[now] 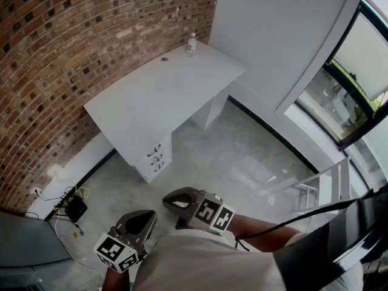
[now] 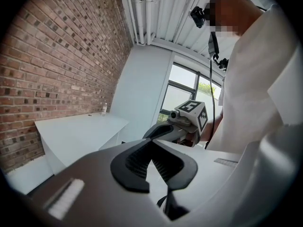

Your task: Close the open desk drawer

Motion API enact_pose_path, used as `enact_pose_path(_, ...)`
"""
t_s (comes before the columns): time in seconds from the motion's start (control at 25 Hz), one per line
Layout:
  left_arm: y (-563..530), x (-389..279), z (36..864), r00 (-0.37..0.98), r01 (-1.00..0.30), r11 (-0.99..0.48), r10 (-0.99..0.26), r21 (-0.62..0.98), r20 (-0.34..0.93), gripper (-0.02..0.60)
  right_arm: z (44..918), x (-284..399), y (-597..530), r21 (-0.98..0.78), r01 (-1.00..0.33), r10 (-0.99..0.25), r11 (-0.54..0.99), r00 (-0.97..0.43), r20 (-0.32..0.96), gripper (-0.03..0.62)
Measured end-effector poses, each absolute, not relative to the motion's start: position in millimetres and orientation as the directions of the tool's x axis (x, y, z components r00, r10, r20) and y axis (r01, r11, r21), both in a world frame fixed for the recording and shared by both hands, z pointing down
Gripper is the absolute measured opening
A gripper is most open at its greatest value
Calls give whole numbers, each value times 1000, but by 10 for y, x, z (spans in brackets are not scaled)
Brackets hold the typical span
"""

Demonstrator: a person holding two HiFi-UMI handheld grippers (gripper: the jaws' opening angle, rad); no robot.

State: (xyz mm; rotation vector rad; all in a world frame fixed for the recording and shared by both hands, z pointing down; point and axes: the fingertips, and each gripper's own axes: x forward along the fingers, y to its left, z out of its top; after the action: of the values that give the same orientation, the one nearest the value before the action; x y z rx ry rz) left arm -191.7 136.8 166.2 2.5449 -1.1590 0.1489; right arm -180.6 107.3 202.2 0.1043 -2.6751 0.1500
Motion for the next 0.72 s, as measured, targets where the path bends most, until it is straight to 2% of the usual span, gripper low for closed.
enact_pose_path(0.72, 1682, -1984, 1732, 657, -752, -600, -717, 273, 232, 2, 1961, -1901, 1476, -61, -59, -26, 996, -896, 443, 3)
